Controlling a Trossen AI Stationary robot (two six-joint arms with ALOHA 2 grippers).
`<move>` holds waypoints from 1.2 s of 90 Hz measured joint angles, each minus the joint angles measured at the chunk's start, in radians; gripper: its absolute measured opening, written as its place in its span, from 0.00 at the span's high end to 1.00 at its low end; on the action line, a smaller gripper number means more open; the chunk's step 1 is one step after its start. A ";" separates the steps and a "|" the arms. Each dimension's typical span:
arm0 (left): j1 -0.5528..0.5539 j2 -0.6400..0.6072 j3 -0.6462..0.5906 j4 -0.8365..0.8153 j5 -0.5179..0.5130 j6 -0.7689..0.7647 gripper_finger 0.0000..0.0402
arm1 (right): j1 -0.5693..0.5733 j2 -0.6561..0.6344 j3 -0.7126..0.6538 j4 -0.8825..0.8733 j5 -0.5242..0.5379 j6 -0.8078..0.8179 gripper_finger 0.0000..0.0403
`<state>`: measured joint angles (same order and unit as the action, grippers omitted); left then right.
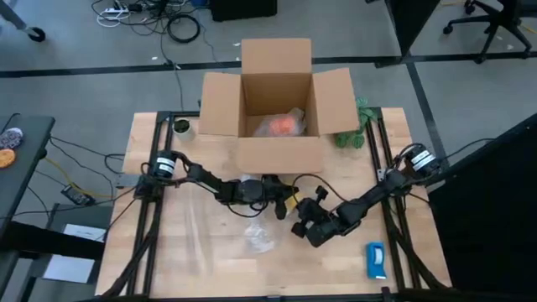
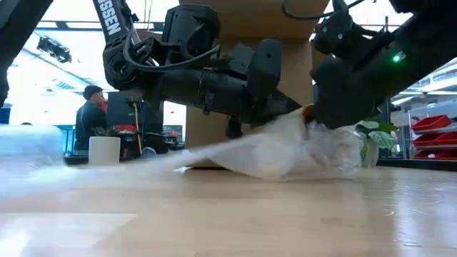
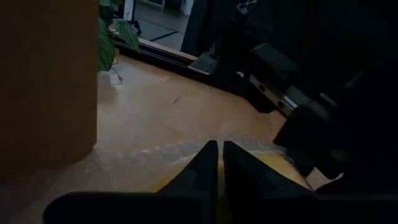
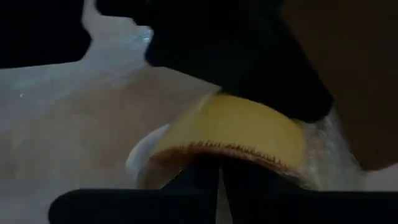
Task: Wrap mug
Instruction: Wrap the yellow mug with the bubble wrap
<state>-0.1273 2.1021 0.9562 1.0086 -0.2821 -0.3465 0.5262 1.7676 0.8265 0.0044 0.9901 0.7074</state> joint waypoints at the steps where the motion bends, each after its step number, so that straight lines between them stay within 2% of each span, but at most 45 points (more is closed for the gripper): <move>1: 0.000 0.000 0.000 0.000 0.001 0.001 0.97 | 0.002 0.000 0.000 0.000 0.000 0.002 1.00; 20: -0.004 0.000 0.002 -0.001 0.022 0.004 0.97 | 0.053 -0.055 0.000 -0.029 -0.021 0.007 1.00; 36: -0.004 0.000 0.002 -0.002 0.027 0.015 0.97 | 0.084 -0.148 0.000 -0.148 -0.111 0.056 1.00; 49: -0.004 0.000 0.002 -0.005 0.026 0.024 0.97 | 0.123 -0.227 0.001 -0.295 -0.253 0.123 1.00; 54: -0.004 0.000 0.002 -0.005 0.026 0.024 0.97 | 0.135 -0.236 0.001 -0.347 -0.268 0.172 1.00; 68: -0.004 0.000 0.002 -0.004 0.022 0.024 0.97 | 0.146 -0.172 0.001 -0.337 -0.200 0.216 1.00; 80: -0.004 0.000 0.002 -0.003 0.018 0.024 0.97 | 0.102 -0.044 0.001 -0.211 -0.153 0.201 1.00; 95: -0.004 0.000 0.001 -0.003 0.013 0.024 0.97 | 0.033 0.077 0.001 -0.030 0.007 0.153 1.00; 108: -0.003 0.000 0.001 -0.004 0.002 0.024 0.97 | -0.010 0.097 0.001 0.006 0.107 0.129 1.00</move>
<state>-0.1299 2.1017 0.9573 1.0045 -0.2796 -0.3225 0.5166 1.8641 0.8276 0.0101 1.0971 0.8360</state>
